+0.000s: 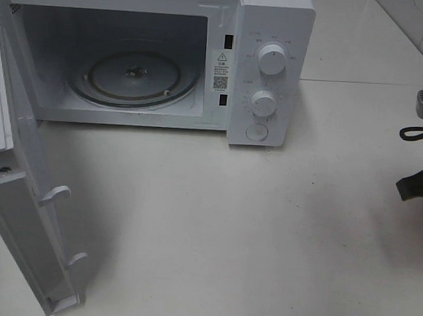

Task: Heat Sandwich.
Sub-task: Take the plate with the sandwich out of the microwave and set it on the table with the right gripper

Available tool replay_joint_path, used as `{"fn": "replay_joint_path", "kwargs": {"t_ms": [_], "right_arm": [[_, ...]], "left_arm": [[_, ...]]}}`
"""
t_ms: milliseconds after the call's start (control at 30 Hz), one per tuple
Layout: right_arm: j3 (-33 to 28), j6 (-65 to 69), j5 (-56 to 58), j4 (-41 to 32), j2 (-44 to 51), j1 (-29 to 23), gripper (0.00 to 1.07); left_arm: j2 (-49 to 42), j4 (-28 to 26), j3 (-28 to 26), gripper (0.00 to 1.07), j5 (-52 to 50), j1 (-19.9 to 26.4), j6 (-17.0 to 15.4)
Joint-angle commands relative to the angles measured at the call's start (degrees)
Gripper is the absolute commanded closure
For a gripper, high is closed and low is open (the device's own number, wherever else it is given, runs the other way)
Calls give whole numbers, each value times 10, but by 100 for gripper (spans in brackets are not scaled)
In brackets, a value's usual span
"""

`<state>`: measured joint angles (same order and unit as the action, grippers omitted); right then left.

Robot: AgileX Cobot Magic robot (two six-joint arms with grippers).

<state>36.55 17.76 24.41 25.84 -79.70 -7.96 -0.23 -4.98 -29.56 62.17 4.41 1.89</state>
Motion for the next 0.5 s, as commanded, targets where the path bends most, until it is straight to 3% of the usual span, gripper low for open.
{"fn": "replay_joint_path", "kwargs": {"t_ms": [33, 500], "right_arm": [[17, 5, -11, 28, -37, 13, 107], [21, 26, -89, 28, -144, 13, 107]], "left_arm": [[-3, -2, 1, 41, -9, 1, 1], [-3, -2, 1, 41, -9, 1, 1]]}}
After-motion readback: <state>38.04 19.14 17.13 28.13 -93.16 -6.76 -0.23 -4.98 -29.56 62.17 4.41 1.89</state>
